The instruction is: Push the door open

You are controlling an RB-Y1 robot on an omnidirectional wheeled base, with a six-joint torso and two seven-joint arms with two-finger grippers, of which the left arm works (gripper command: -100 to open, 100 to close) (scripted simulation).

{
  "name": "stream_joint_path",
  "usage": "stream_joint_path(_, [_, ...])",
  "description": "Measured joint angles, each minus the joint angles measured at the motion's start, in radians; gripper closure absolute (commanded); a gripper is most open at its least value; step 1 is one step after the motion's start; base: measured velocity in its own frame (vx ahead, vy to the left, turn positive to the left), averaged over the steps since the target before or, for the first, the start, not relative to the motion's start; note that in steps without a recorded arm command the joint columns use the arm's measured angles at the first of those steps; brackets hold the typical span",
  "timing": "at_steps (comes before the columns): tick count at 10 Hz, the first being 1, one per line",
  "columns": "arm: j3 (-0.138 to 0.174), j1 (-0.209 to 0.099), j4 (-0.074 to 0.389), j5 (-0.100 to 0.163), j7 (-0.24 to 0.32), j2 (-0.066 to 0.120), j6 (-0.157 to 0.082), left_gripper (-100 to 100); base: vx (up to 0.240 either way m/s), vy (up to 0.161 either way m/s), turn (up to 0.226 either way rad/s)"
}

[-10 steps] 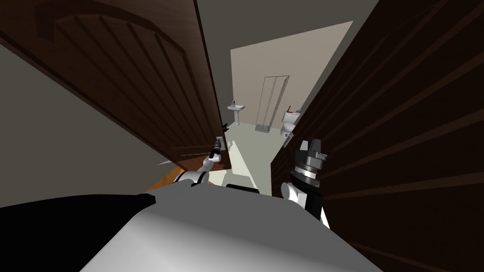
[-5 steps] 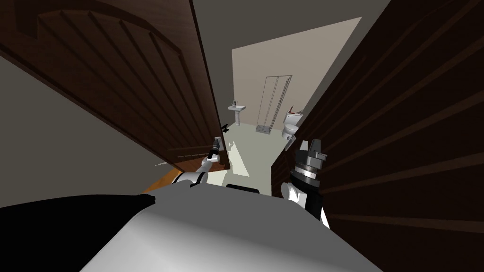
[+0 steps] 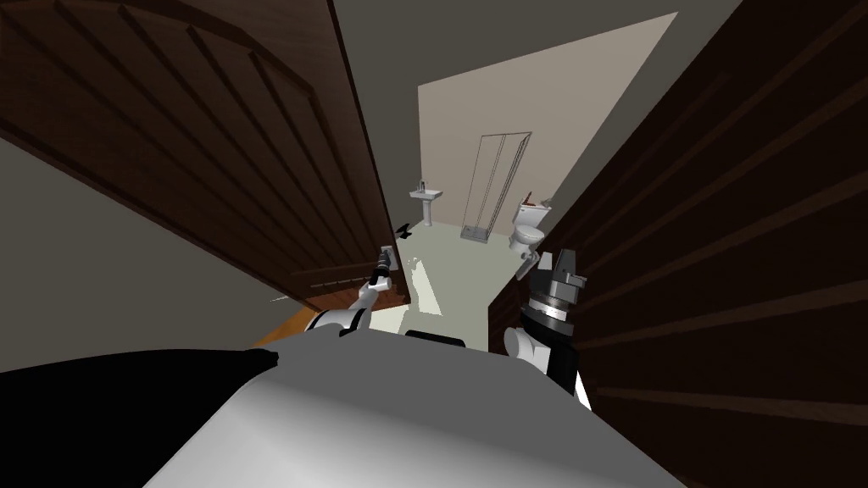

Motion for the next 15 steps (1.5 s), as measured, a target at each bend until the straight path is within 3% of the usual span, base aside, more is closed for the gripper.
stream_joint_path(2, [0.018,0.001,0.012,0.007,-0.004,0.011,-0.010,100,0.195,-0.086,0.077])
stream_joint_path(3, [0.024,-0.013,0.056,0.010,-0.001,0.023,-0.032,100,0.137,-0.029,0.032])
stream_joint_path(4, [0.029,-0.009,0.053,0.013,-0.001,0.027,-0.035,100,0.046,0.015,-0.009])
stream_joint_path(6, [0.045,0.012,0.005,0.017,-0.013,0.020,-0.013,100,0.136,-0.053,0.037])
stream_joint_path(9, [0.063,-0.002,0.055,0.026,-0.015,0.041,-0.029,100,0.156,-0.043,0.049])
stream_joint_path(11, [0.071,0.003,0.037,0.029,-0.017,0.043,-0.025,100,0.082,0.015,0.015])
stream_joint_path(14, [0.091,0.012,0.040,0.037,-0.029,0.042,-0.025,100,0.176,-0.010,0.037])
stream_joint_path(15, [0.098,0.004,0.057,0.040,-0.030,0.051,-0.030,100,0.186,-0.020,0.041])
